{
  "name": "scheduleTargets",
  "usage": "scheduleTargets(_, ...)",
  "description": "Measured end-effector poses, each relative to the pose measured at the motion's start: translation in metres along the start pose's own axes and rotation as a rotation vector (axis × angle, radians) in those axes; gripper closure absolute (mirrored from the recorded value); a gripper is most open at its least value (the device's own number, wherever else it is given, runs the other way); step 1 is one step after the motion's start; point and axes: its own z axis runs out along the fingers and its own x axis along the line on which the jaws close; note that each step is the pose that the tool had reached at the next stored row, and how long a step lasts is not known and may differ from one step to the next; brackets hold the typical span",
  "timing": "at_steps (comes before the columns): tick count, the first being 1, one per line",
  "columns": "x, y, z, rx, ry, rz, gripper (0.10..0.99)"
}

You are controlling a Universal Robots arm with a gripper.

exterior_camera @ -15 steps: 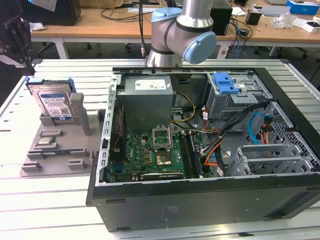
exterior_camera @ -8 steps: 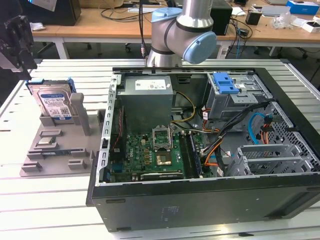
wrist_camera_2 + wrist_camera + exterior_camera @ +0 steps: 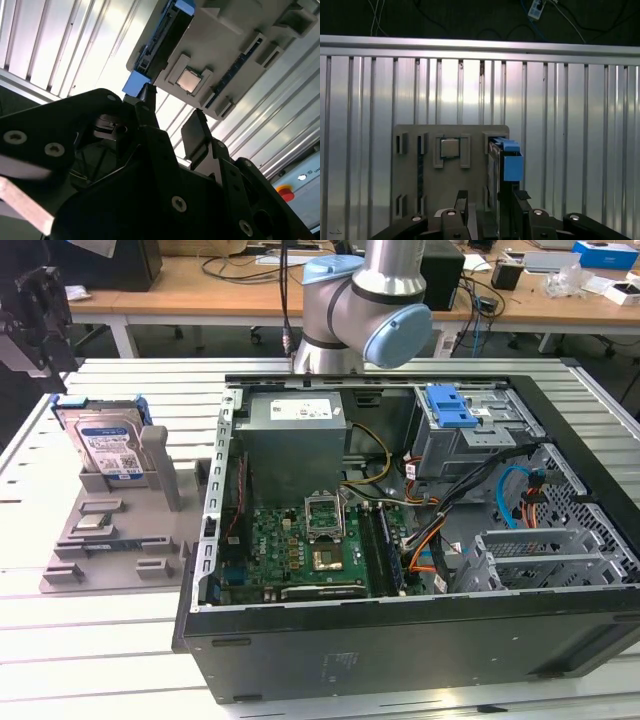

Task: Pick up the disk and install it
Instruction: 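Pick up the disk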

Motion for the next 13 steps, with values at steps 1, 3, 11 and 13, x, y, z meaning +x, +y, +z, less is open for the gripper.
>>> scheduleTargets(1, -0.0025, 0.0, 0.0002, 0.0, 0.0, 0.0, 0.604)
scheduleTargets(3, -0.0051, -0.0001, 0.0013, 0.0, -0.0001, 0.0, 0.604)
scheduleTargets(11, -0.0093, -0.0007, 0.0149, 0.0, 0.0001, -0.002, 0.604)
scheduleTargets(13, -0.0113, -0.0008, 0.0194, 0.0, 0.0002, -0.004, 0.604)
